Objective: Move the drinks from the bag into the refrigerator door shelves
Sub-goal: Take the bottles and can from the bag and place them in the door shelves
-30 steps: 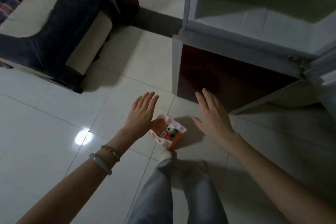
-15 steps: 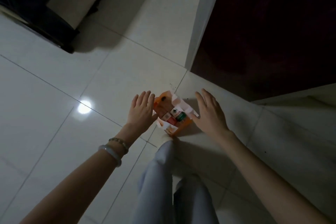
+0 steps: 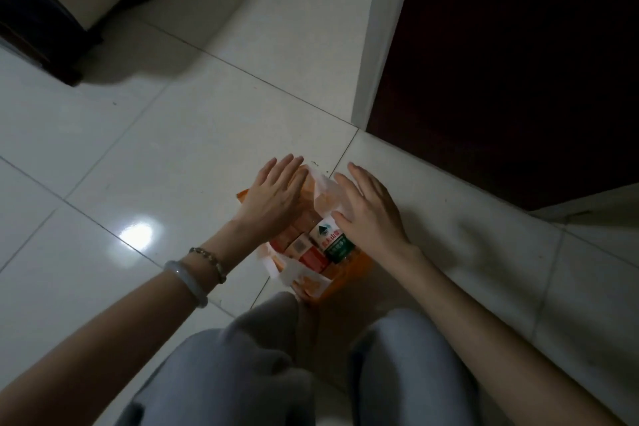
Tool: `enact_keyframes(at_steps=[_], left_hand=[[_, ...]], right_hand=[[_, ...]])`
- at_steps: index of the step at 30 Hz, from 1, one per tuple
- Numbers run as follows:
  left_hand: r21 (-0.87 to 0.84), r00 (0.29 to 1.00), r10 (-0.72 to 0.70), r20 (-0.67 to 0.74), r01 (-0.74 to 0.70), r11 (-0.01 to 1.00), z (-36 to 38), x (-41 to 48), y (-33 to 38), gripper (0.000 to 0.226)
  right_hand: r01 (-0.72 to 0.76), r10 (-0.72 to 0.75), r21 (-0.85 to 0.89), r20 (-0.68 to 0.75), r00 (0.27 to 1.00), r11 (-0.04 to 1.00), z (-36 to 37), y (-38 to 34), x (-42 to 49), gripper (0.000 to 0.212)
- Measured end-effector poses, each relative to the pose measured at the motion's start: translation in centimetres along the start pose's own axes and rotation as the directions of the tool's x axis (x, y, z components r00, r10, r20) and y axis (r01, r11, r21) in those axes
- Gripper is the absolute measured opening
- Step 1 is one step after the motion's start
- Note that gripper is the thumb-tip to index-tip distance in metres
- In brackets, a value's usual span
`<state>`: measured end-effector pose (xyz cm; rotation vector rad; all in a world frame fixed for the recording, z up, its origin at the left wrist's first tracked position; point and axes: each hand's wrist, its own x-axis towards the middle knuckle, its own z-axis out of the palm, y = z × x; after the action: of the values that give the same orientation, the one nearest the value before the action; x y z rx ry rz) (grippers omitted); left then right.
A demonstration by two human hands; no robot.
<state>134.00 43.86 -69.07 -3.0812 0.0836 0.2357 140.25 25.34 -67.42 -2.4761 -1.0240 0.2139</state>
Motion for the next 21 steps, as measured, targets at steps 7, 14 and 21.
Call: enact_keyframes(at_steps=[7,14,21], left_hand=[[0.082,0.976,0.100,0.194,-0.117,0.990,4.0,-2.9,-1.3,0.095],[0.033,0.988,0.017,0.155,-0.022,0.999,5.7,-7.2,-3.7,0.102],[-0.016,0.996,-0.004,0.092,0.006,1.000,5.6,-8.2,-3.2,0.100]], right_hand=[[0.074,-0.077,0.112,0.021,0.997,0.991,4.6,0.7,-0.5,0.055],[0.037,-0.115,0.244,0.314,0.943,0.969,7.9,-1.2,0.3,0.047],[0.050,-0.030,-0.015,0.613,0.789,0.999,12.9,-3.6,4.7,0.043]])
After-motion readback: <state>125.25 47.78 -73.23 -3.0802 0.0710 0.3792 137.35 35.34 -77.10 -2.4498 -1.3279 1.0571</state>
